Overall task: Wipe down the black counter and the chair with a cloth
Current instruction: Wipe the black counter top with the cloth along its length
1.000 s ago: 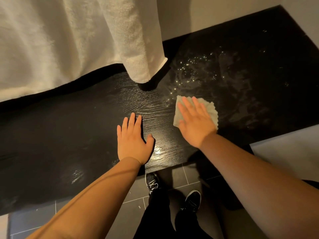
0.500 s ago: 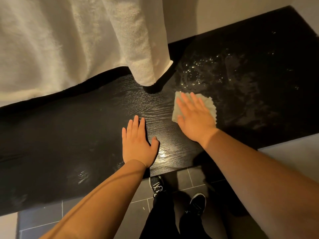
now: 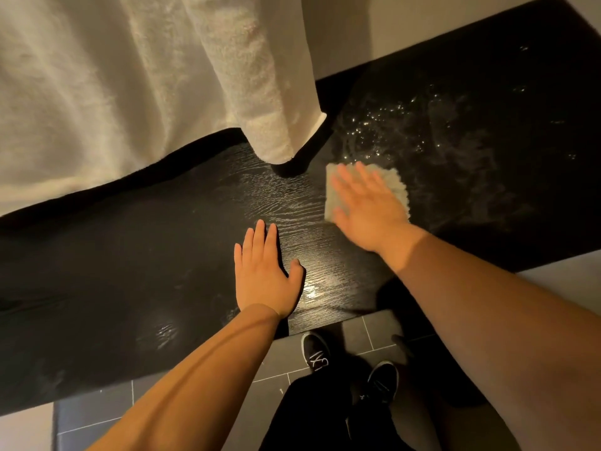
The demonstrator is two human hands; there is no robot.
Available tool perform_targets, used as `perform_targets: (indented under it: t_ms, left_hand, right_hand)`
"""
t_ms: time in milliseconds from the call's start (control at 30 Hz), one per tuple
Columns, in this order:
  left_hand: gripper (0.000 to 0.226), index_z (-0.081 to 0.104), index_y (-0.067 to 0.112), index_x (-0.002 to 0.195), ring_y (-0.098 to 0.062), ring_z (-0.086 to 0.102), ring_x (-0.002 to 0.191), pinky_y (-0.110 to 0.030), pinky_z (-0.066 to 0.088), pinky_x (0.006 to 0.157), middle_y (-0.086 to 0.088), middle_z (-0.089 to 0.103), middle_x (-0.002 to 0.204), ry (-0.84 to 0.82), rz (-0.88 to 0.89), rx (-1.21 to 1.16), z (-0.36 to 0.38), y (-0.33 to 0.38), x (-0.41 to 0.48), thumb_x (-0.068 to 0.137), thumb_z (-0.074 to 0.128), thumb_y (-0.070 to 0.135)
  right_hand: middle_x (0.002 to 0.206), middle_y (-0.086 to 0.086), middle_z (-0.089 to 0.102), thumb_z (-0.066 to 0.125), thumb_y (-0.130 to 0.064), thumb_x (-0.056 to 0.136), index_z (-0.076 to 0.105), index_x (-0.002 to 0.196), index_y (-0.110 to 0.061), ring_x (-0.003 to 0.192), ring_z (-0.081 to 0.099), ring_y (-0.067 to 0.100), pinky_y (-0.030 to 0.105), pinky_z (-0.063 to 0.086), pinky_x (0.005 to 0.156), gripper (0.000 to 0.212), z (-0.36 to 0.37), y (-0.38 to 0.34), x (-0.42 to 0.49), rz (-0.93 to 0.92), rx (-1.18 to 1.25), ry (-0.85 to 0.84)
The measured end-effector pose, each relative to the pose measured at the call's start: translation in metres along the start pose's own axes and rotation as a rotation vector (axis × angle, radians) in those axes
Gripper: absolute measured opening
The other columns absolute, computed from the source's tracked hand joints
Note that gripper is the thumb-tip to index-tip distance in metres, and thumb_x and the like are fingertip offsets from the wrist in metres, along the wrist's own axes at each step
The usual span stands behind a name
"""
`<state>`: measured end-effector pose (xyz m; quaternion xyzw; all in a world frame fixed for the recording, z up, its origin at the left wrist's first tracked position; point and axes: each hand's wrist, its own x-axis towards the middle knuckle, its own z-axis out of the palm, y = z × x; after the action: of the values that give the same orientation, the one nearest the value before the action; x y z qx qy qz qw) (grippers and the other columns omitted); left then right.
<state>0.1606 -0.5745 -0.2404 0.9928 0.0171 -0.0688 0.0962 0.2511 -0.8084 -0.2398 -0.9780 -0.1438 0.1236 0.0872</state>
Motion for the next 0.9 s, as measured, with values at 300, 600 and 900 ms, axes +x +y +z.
perform_targets:
  t_ms: [300, 600, 900]
  left_hand:
    - [0.085, 0.022, 0.019, 0.168, -0.024, 0.003, 0.163, -0.05, 0.005, 0.132, -0.003, 0.01, 0.177, -0.008, 0.004, 0.006, -0.001, 0.0, 0.001, 0.094, 0.035, 0.059]
    - [0.085, 0.023, 0.02, 0.168, -0.026, 0.005, 0.163, -0.05, 0.005, 0.132, -0.004, 0.012, 0.177, -0.014, 0.009, -0.001, -0.001, 0.0, 0.001, 0.093, 0.038, 0.058]
    - [0.084, 0.025, 0.018, 0.167, -0.027, 0.007, 0.163, -0.052, 0.007, 0.132, -0.005, 0.014, 0.176, -0.001, 0.015, -0.003, 0.001, -0.002, 0.002, 0.094, 0.044, 0.056]
  right_hand:
    - [0.174, -0.002, -0.009, 0.021, -0.045, 0.104, -0.004, 0.166, -0.028, 0.159, -0.016, 0.03, 0.049, -0.004, 0.129, 0.07, 0.019, -0.07, -0.022, -0.105, 0.023, -0.046]
    - [0.175, -0.001, -0.004, 0.006, -0.054, 0.096, 0.004, 0.167, -0.024, 0.16, -0.006, 0.031, 0.044, -0.007, 0.129, 0.077, -0.001, 0.039, -0.014, 0.139, -0.041, 0.008]
    - [0.174, 0.001, 0.013, 0.035, -0.048, 0.102, 0.02, 0.166, -0.024, 0.16, 0.005, 0.032, 0.051, 0.008, 0.13, 0.07, 0.023, -0.037, -0.031, -0.166, 0.006, 0.01]
